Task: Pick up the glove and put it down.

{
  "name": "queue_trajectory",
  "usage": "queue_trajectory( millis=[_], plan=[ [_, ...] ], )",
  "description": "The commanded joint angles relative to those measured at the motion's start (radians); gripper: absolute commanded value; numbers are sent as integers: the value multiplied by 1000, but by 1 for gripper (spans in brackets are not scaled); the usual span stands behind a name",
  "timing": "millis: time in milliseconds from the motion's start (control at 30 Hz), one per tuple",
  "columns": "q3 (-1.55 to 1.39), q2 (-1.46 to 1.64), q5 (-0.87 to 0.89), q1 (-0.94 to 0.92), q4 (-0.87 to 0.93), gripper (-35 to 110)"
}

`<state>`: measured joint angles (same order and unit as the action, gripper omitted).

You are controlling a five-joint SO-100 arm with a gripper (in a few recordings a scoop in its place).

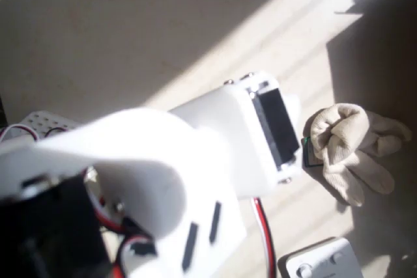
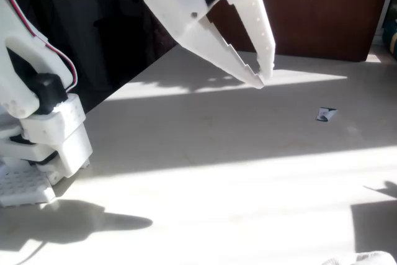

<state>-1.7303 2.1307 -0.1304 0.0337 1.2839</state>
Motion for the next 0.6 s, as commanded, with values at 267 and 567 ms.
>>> queue_trajectory(
  millis=[267, 567],
  plan=[
    [-359, 405, -8, -29, 3, 1],
    [-718, 726, -8, -32, -8, 1]
  ],
)
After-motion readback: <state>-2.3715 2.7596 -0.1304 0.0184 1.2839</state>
